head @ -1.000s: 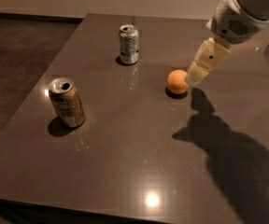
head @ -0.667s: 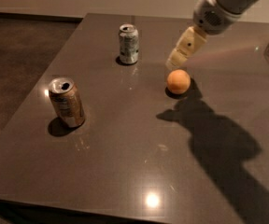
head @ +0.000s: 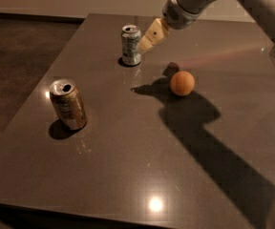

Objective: Knock 7up can over

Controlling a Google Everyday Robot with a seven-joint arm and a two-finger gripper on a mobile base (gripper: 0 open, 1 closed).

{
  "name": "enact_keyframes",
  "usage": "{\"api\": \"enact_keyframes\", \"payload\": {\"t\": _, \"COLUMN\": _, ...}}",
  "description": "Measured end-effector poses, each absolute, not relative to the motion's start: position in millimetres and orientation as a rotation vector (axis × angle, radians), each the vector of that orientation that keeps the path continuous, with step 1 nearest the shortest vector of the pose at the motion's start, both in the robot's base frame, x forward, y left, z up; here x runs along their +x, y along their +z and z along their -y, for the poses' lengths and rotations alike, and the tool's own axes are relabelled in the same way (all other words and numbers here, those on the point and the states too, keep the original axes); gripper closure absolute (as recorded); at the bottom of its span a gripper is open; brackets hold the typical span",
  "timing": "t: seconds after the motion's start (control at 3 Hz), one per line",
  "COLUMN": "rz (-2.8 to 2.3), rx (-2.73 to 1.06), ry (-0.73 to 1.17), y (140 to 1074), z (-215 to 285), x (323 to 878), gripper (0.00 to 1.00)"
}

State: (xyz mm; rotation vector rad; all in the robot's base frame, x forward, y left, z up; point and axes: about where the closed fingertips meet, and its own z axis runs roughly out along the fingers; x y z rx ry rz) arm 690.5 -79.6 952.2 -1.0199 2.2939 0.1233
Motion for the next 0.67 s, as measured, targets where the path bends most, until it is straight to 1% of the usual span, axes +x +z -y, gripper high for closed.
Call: {"api": "enact_keyframes", "payload": {"t": 0.67, "rz": -2.299, "rx": -0.919, "ry": 0.155, "y": 929, "z": 17, "x": 738, "gripper": 0.0}}
